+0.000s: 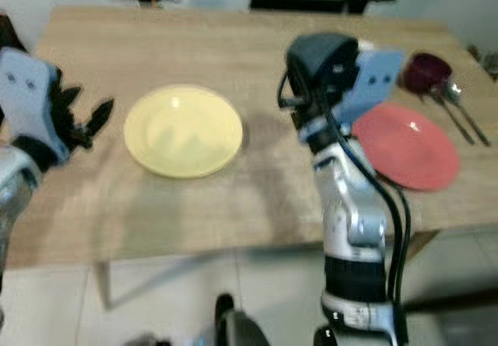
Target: Setting the table
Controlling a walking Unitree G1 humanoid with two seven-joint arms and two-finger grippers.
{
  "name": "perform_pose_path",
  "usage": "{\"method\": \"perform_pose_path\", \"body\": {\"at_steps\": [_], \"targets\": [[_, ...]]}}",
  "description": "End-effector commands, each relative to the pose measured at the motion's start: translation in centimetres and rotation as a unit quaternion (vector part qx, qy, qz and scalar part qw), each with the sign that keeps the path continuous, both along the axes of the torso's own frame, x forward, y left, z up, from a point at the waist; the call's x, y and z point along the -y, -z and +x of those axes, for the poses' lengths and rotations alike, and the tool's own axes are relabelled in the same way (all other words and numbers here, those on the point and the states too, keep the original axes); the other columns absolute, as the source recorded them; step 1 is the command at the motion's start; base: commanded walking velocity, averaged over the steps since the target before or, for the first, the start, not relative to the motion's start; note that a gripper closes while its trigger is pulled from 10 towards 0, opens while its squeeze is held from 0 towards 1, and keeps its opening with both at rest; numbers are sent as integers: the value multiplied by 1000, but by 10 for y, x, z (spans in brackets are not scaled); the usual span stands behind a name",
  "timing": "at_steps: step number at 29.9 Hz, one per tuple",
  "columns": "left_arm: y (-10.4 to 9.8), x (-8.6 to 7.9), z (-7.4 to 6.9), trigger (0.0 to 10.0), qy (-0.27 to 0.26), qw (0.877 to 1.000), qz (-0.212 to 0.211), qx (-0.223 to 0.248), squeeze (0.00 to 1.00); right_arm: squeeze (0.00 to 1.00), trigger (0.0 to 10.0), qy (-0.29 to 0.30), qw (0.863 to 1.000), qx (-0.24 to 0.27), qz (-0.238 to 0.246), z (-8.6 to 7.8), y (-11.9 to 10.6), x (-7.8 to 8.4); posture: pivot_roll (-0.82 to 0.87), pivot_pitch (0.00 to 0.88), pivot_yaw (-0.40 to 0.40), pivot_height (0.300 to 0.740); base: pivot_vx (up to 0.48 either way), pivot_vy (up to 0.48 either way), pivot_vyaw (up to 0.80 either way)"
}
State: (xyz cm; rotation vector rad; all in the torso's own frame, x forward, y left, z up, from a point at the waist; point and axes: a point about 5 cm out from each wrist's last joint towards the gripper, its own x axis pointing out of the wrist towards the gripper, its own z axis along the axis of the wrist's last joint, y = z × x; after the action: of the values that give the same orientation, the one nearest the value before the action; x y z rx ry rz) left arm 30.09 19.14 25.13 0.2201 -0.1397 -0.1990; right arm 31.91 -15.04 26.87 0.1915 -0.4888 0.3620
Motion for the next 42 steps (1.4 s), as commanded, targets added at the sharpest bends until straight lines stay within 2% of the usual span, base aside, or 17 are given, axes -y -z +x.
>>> {"method": "perform_pose_path", "body": {"at_steps": [1, 29, 40, 42], "targets": [[1, -1, -1, 10000, -1, 1000, 3, -3, 0, 0, 10000, 1, 1000, 5, 1, -3, -2, 2, -6, 95, 12, 740, -412, 0, 0], [1, 2, 1, 10000, 3, 1000, 2, -2, 0, 0, 10000, 3, 1000, -1, -5, -4, -1, 2, -11, 98, 12, 740, -404, 0, 0], [5, 0, 5, 10000, -12, 1000, 3, -16, 0, 0, 10000, 3, 1000, -3, -6, -4, 0, 2, -16, 99, 12, 740, 0, 0, 0], [3, 0, 4, 10000, -10, 1000, -8, -12, 0, 0, 10000, 4, 1000, -3, -7, -4, 0, 2, -17, 100, 12, 740, 0, 0, 0]]}}
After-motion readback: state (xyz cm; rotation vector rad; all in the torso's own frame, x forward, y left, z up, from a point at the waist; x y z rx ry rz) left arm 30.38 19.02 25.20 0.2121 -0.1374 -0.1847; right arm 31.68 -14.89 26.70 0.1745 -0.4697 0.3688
